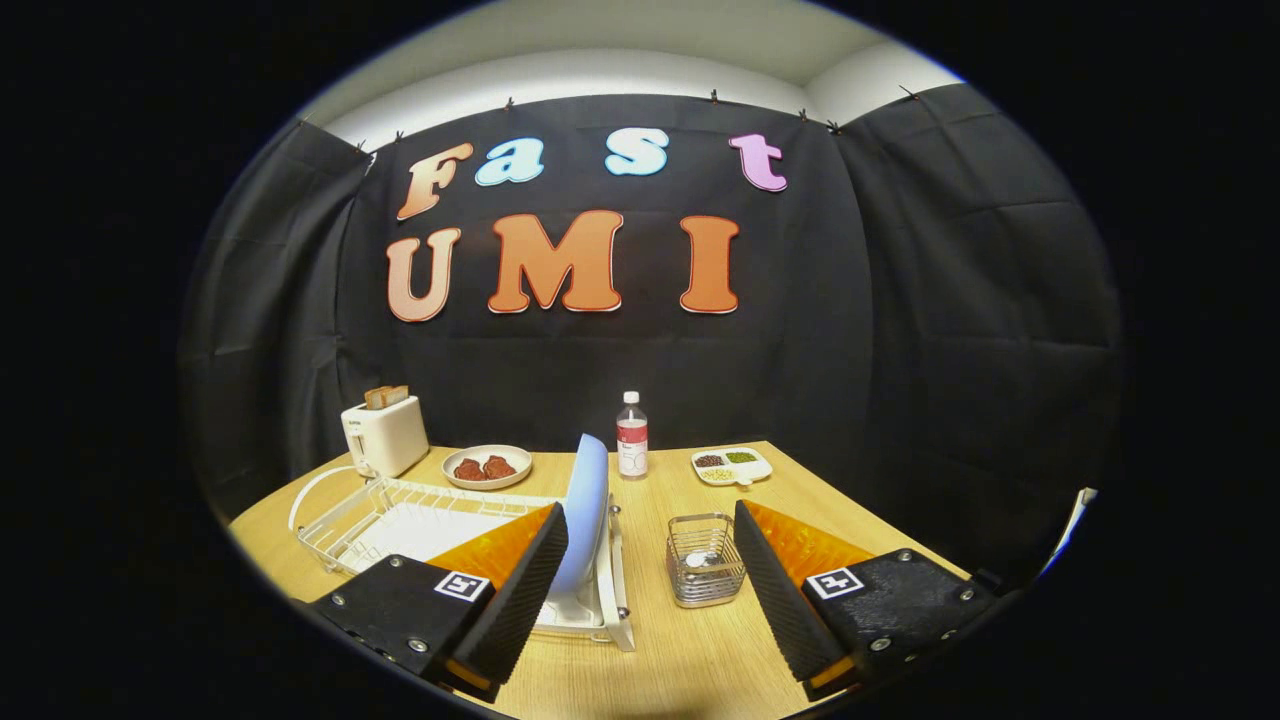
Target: Take the plate from the dish rack, then take the spoon from the basket and place it into the plate.
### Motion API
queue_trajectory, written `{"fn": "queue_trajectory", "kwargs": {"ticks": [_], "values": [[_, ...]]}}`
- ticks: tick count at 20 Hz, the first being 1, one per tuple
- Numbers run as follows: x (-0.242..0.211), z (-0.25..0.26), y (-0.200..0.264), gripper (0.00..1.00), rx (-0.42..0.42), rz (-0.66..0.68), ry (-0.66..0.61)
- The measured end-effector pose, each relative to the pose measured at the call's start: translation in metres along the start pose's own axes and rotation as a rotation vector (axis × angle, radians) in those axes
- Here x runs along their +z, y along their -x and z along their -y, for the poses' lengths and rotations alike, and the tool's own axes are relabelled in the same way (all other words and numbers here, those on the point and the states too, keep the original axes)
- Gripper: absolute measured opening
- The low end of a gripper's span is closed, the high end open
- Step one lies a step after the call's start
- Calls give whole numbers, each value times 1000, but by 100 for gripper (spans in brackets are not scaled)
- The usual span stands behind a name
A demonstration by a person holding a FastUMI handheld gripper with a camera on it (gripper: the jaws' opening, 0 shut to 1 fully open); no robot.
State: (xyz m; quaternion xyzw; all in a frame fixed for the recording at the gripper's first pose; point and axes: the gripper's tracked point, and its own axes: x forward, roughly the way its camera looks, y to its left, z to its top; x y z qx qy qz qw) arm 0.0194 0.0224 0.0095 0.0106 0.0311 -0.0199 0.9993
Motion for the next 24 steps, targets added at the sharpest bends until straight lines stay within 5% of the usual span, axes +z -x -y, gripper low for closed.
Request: {"fn": "queue_trajectory", "kwargs": {"ticks": [10,17,21,24], "values": [[27,-26,-65,99,-34,-100,20],[-20,-48,-112,99,-41,-270,22],[-41,-46,-126,90,-68,-337,34],[-48,-48,-135,71,-82,-363,29]]}}
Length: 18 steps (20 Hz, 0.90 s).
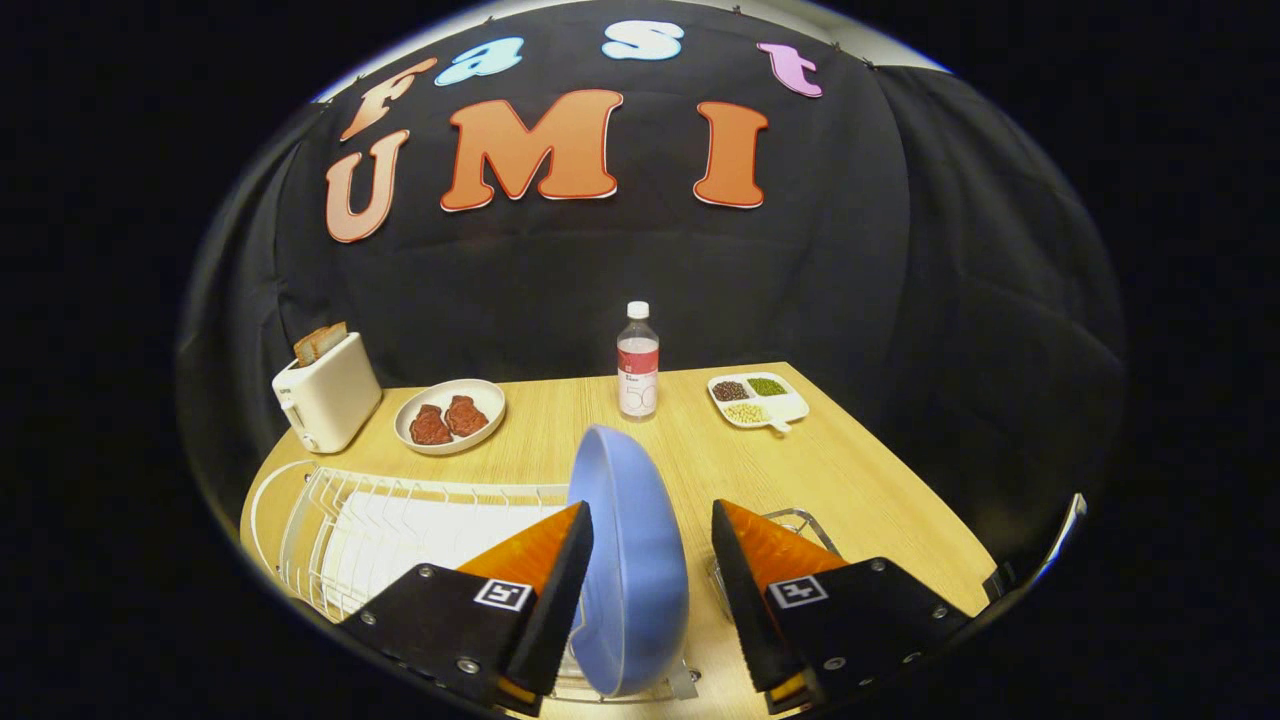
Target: Take the plate from the dish rack, then take the spoon from the basket and place it into the plate.
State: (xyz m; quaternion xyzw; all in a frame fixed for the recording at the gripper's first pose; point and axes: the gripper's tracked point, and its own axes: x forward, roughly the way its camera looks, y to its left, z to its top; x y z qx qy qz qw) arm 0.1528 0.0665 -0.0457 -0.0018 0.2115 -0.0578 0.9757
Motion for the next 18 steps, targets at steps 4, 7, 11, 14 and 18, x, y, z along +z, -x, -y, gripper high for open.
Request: {"fn": "queue_trajectory", "kwargs": {"ticks": [4,7,11,14,18], "values": [[-7,3,-3,32,-47,-25,27],[-5,4,-3,26,-66,-21,39],[-3,2,-1,24,-71,-12,46],[7,1,5,24,-82,5,64],[24,4,12,24,-127,45,137]]}}
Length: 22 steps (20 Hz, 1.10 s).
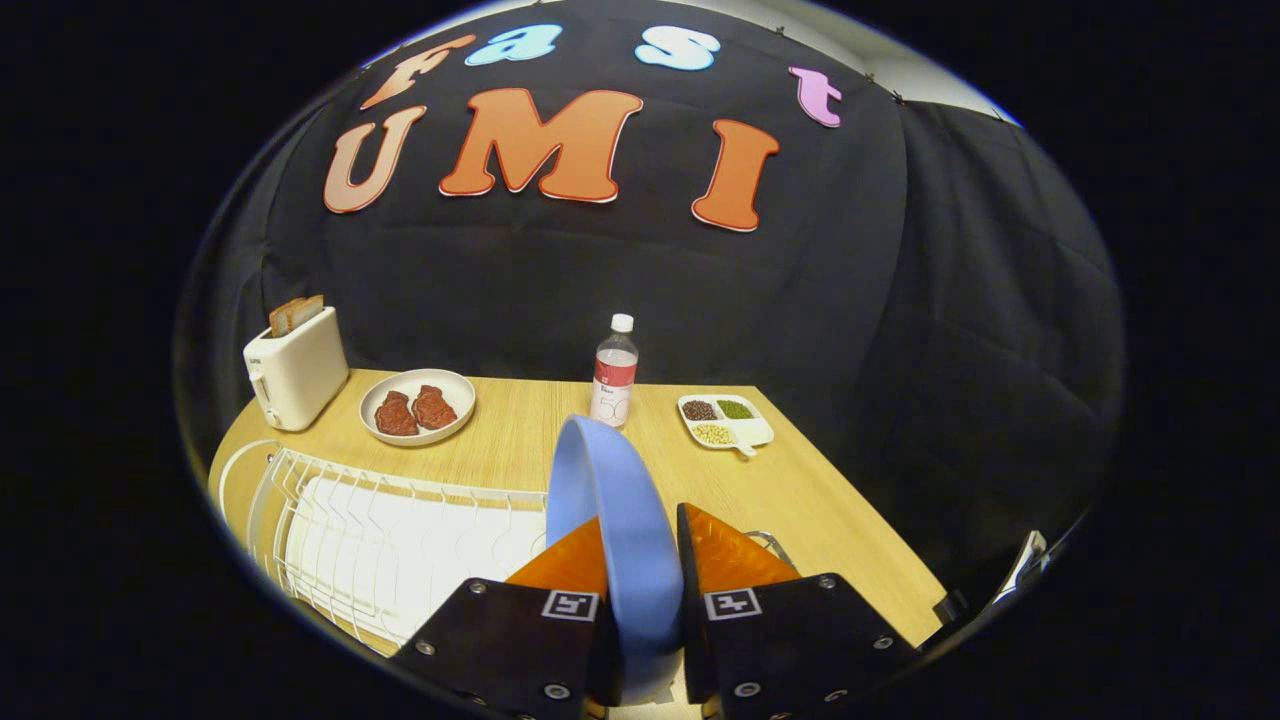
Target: Take the plate from the dish rack, then take the spoon from the basket and place it into the plate.
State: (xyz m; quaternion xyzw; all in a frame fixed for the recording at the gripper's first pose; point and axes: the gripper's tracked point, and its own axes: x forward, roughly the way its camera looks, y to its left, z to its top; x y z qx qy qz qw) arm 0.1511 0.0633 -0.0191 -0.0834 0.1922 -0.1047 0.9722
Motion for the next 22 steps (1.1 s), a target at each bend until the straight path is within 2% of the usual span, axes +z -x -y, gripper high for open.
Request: {"fn": "queue_trajectory", "kwargs": {"ticks": [6,10,18,22], "values": [[24,-1,25,24,24,65,-4],[22,-5,59,24,90,84,-38],[-34,-20,139,24,282,60,-146],[-65,-24,171,24,346,53,-187]]}}
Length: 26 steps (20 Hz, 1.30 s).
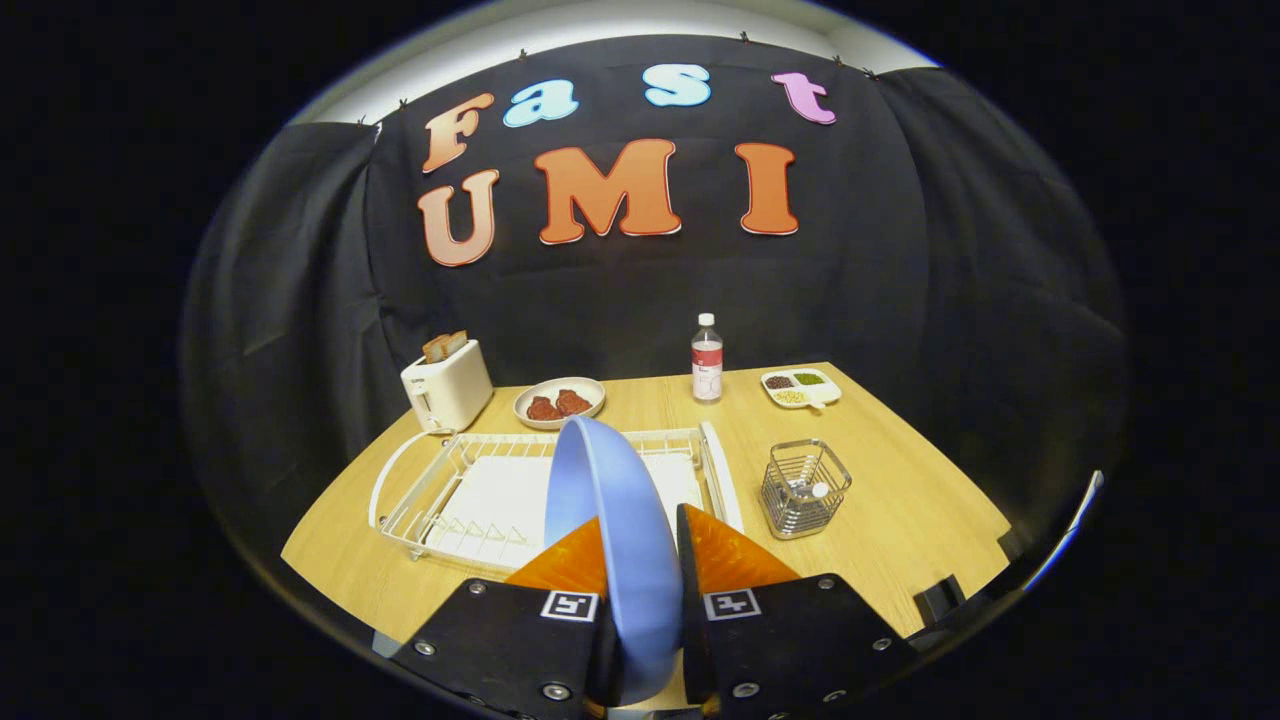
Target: Take the plate from the dish rack, then take the spoon from the basket and place it into the plate.
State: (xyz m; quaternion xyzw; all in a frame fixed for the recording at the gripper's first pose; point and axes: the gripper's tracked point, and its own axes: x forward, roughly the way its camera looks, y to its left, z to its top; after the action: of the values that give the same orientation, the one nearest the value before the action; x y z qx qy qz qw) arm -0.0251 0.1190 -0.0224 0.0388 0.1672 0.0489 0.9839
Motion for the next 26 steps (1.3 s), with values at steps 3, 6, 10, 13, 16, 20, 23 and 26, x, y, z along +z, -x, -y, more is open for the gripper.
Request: {"fn": "queue_trajectory", "kwargs": {"ticks": [3,6,10,13,16,20,23,26], "values": [[-33,-5,16,24,49,-24,-83],[-70,-7,22,24,81,-60,-181],[-112,-3,19,24,112,-112,-315],[-136,6,6,24,102,-143,-440],[-155,7,1,24,119,-171,-547],[-167,2,-17,24,156,-202,-670],[-177,0,-20,25,158,-241,-742],[-175,0,-22,27,155,-246,-793]]}}
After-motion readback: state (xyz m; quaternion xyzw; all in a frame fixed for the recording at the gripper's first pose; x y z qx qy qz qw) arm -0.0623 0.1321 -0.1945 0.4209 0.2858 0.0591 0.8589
